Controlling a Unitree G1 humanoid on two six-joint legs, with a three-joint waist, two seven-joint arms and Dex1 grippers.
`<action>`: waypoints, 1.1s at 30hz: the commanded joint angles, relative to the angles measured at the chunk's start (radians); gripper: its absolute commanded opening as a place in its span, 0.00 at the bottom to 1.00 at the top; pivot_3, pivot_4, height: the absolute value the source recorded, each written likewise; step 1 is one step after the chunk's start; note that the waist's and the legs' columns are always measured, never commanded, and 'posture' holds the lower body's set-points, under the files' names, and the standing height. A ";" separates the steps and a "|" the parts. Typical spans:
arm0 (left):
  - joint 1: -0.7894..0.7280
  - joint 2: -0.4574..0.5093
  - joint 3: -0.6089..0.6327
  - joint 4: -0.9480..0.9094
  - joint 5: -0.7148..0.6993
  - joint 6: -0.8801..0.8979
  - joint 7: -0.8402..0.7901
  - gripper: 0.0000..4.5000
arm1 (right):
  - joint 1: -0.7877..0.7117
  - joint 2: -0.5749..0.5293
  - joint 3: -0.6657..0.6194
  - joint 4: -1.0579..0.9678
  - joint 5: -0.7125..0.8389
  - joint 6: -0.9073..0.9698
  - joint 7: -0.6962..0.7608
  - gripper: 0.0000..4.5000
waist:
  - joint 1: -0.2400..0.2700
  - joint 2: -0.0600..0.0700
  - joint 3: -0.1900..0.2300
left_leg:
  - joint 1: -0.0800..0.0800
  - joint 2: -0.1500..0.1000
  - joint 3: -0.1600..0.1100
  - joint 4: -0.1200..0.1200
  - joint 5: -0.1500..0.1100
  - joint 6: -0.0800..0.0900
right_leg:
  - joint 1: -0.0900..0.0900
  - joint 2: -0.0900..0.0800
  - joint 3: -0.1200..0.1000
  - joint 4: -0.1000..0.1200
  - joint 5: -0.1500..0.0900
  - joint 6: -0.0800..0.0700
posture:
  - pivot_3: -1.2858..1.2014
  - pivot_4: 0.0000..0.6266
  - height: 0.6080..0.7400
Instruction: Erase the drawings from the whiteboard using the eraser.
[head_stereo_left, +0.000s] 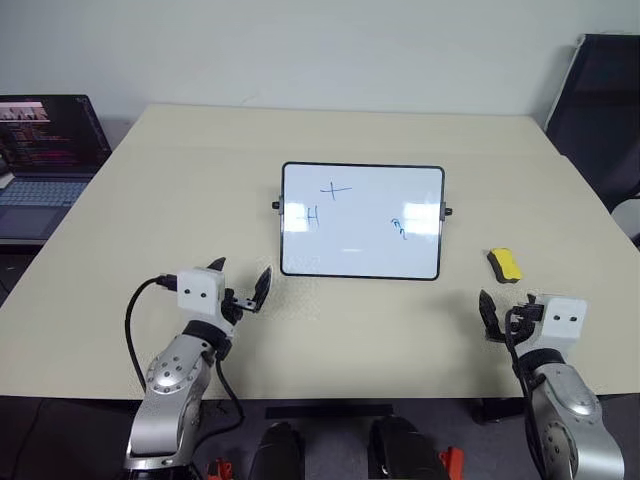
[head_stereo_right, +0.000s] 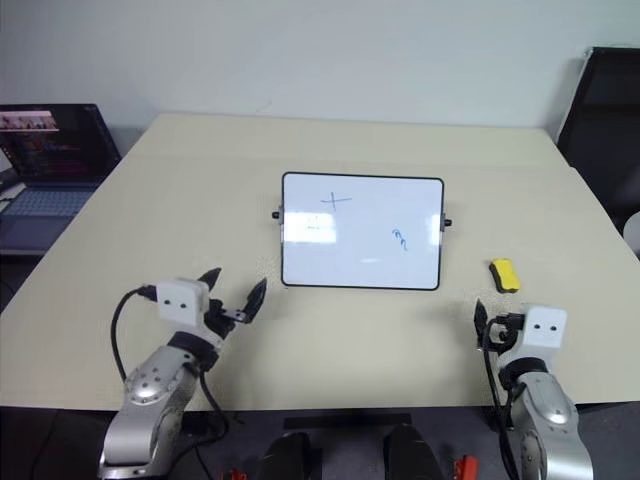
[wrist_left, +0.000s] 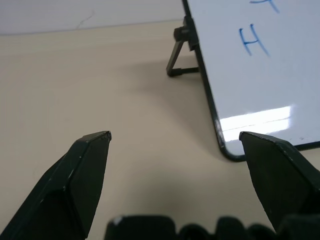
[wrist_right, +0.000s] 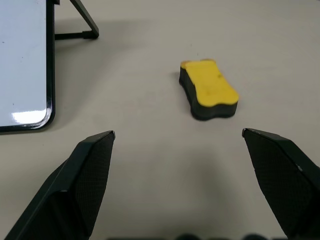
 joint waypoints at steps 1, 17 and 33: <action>-0.012 -0.004 0.015 -0.008 0.028 -0.009 0.030 1.00 | -0.018 -0.015 -0.024 -0.051 0.021 0.047 -0.011 0.99 | 0.000 0.000 0.000 | 0.000 0.000 0.000 0.000 0.000 0.000 | 0.000 0.000 0.000 0.000 0.000 0.000 | 0.52 0.24 1.00; -0.273 0.114 0.090 0.082 -0.108 0.039 -0.119 1.00 | -0.119 -0.019 0.013 -0.116 0.052 0.086 -0.004 0.99 | -0.001 0.000 0.000 | -0.001 0.000 0.000 0.000 0.000 0.000 | 0.000 0.000 -0.001 -0.001 0.000 0.000 | 0.52 0.24 1.00; -0.816 0.214 -0.305 0.192 -0.289 0.248 -0.846 1.00 | -0.374 -0.246 -0.127 -0.013 0.108 0.448 -0.005 0.99 | -0.005 0.001 0.001 | -0.001 0.000 0.000 0.000 0.000 0.001 | 0.000 0.001 0.000 0.000 0.000 0.001 | 0.52 0.24 1.00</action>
